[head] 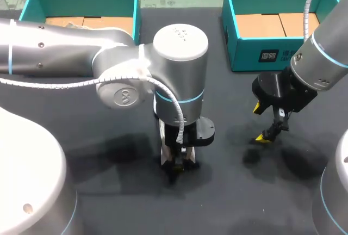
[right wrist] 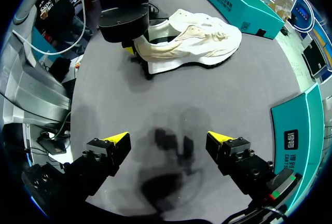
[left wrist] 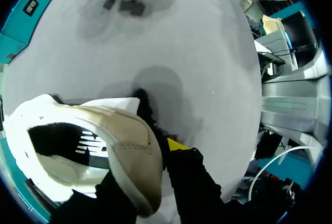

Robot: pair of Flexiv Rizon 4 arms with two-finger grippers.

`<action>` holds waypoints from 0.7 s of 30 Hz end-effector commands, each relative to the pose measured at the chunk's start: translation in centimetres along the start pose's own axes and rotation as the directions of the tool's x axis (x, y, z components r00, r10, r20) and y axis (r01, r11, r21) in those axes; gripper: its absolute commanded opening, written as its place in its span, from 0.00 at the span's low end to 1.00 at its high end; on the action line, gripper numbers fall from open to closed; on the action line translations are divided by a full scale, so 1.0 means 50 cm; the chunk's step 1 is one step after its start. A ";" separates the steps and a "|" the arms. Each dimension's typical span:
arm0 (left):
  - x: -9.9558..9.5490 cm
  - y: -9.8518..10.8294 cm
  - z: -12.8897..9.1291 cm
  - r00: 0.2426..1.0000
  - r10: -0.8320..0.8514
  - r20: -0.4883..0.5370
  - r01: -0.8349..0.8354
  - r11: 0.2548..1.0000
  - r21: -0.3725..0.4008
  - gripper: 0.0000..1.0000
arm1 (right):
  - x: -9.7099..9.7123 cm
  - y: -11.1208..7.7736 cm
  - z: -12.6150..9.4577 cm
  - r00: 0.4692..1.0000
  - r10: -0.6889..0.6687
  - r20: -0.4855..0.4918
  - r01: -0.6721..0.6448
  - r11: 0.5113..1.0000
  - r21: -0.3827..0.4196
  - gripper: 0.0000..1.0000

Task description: Take the shoe out of the shoebox, open the shoe tongue, remove and reinsert the insole, then place the shoe into the shoebox

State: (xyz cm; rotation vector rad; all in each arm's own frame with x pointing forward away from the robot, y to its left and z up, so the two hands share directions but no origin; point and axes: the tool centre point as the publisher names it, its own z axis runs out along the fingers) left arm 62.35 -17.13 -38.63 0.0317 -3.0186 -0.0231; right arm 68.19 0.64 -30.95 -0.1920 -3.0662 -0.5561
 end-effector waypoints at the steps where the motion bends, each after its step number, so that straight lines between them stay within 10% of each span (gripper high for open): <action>1: 0.009 0.009 -0.040 1.000 0.009 0.014 -0.009 1.000 0.003 0.00 | 0.003 0.000 0.001 1.000 0.001 0.003 -0.001 1.000 0.000 1.00; 21: -0.059 0.080 -0.349 0.995 0.099 -0.032 -0.100 0.995 -0.013 0.00 | 0.003 0.000 0.001 1.000 0.001 0.003 -0.001 1.000 0.000 1.00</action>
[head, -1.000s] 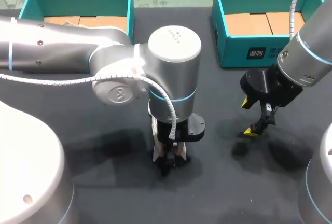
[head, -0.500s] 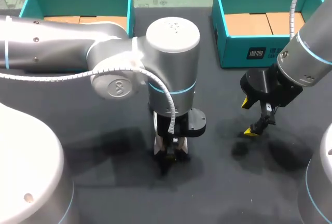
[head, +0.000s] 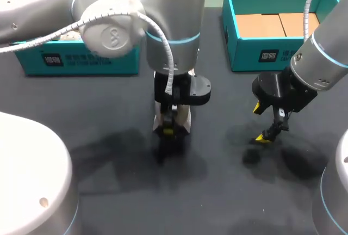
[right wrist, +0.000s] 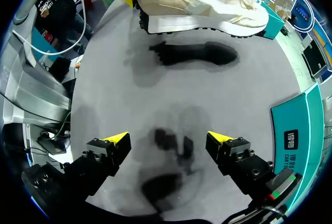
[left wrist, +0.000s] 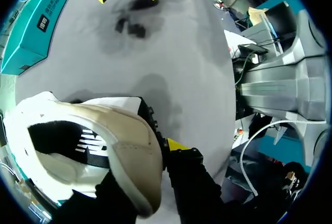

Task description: Take the shoe out of the shoebox, open the shoe tongue, remove and reinsert the insole, then place the shoe into the shoebox

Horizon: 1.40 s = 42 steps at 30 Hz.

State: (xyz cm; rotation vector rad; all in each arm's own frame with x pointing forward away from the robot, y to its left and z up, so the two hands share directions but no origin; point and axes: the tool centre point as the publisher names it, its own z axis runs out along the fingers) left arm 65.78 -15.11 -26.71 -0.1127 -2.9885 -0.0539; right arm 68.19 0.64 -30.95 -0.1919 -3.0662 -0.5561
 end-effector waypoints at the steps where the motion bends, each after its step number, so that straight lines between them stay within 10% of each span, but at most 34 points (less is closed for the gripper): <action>1: -0.019 0.048 -0.117 1.000 0.009 -0.005 -0.009 1.000 0.011 0.00 | 0.003 0.000 0.001 1.000 0.001 0.003 -0.001 1.000 0.000 1.00; 5: -0.047 0.076 -0.174 0.999 0.023 -0.029 -0.023 1.000 -0.021 0.00 | 0.003 0.000 0.001 1.000 0.001 0.003 -0.001 1.000 0.000 1.00; 21: -0.046 0.071 -0.165 0.998 0.044 -0.051 -0.044 0.999 -0.017 0.00 | 0.003 0.000 0.001 1.000 0.001 0.003 -0.001 1.000 0.000 1.00; 42: -0.312 0.410 -0.345 0.999 -0.025 -0.020 0.024 0.999 -0.036 0.00 | 0.003 0.000 0.001 1.000 0.001 0.003 -0.001 1.000 0.000 1.00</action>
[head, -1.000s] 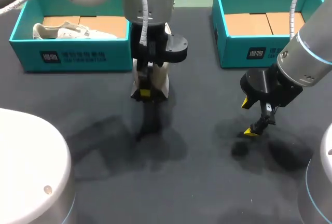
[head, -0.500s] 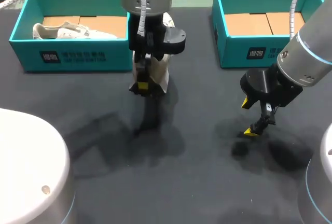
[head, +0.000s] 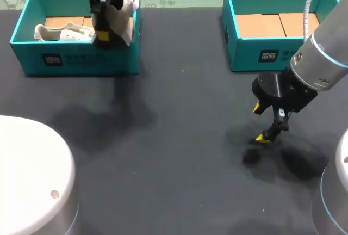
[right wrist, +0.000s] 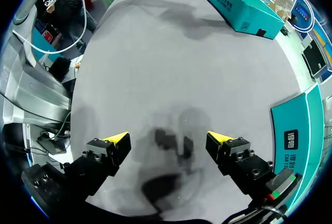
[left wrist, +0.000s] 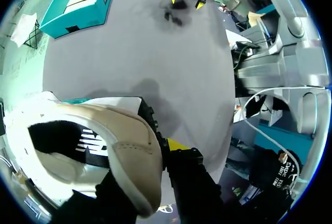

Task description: Take the shoe out of the shoebox, open the shoe tongue, remove and reinsert the insole, then place the shoe into the shoebox

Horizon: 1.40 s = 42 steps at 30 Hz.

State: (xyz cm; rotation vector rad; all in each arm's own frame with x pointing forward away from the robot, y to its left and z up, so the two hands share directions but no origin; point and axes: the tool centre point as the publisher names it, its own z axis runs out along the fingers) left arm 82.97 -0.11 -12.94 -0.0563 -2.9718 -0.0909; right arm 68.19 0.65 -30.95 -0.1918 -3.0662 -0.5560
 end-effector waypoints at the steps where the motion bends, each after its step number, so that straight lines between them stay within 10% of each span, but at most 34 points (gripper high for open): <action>1: -0.053 0.092 -0.040 1.000 0.022 0.004 -0.022 0.999 -0.029 0.00 | 0.002 -0.001 0.001 1.000 0.001 0.003 -0.001 1.000 0.000 1.00; 14: -0.088 0.131 -0.055 0.997 0.075 0.007 -0.074 0.996 -0.057 0.00 | 0.002 -0.001 0.001 1.000 0.001 0.003 -0.001 1.000 0.000 1.00; 30: -0.414 0.401 -0.070 0.999 0.004 -0.045 -0.006 0.999 -0.044 0.00 | 0.002 -0.001 0.001 1.000 0.001 0.003 -0.001 1.000 0.000 1.00; 42: -0.454 0.437 -0.081 0.998 0.054 -0.043 -0.057 0.997 -0.059 0.00 | 0.002 -0.001 0.001 1.000 0.001 0.003 -0.001 1.000 0.000 1.00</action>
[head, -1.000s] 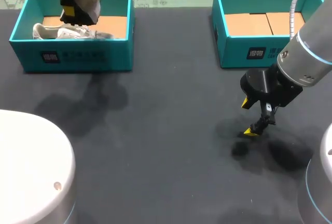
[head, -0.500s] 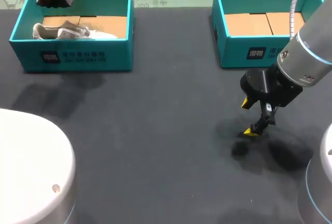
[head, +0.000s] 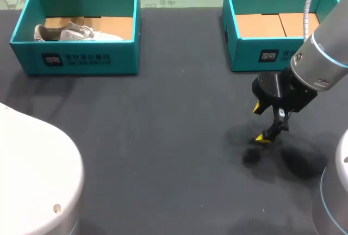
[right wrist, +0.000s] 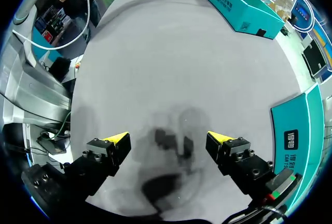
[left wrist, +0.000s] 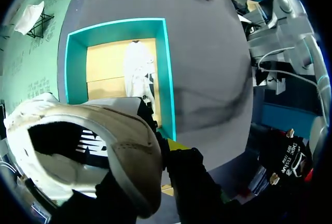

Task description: Take the shoe out of the shoebox, open the shoe tongue, remove and reinsert the insole, then place the shoe into the shoebox

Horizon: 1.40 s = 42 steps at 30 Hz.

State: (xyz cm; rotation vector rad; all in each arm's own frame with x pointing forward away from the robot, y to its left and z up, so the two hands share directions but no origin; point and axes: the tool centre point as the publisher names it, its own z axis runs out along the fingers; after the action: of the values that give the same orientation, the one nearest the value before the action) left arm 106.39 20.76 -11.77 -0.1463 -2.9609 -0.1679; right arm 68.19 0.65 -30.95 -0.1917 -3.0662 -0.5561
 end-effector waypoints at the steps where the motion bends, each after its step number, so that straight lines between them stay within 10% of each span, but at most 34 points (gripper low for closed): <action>1: -0.010 0.000 -0.007 0.999 0.001 -0.038 -0.001 1.000 -0.002 0.00 | 0.002 -0.001 0.001 1.000 0.001 0.003 -0.001 1.000 0.000 1.00; 19: -0.132 0.114 0.001 0.997 -0.070 -0.039 0.071 0.997 0.042 0.00 | 0.002 -0.001 0.001 1.000 0.001 0.003 -0.001 1.000 0.000 1.00; 24: -0.128 0.125 0.008 0.975 0.220 0.009 -0.220 0.975 -0.019 0.00 | 0.002 -0.001 0.001 1.000 0.001 0.003 -0.001 1.000 0.000 1.00; 32: -0.113 0.165 0.009 0.688 0.718 0.107 -0.679 0.689 -0.254 0.00 | 0.002 -0.001 0.001 1.000 0.001 0.003 -0.001 1.000 0.000 1.00; 42: -0.113 0.177 0.005 0.656 0.747 0.107 -0.701 0.656 -0.280 0.00 | 0.002 -0.001 0.001 1.000 0.001 0.003 -0.001 1.000 0.000 1.00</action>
State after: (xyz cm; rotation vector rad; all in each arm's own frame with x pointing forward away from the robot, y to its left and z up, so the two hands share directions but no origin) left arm 114.68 29.05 -11.86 -1.0183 -2.7914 -0.2255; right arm 68.19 0.64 -30.95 -0.1920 -3.0662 -0.5560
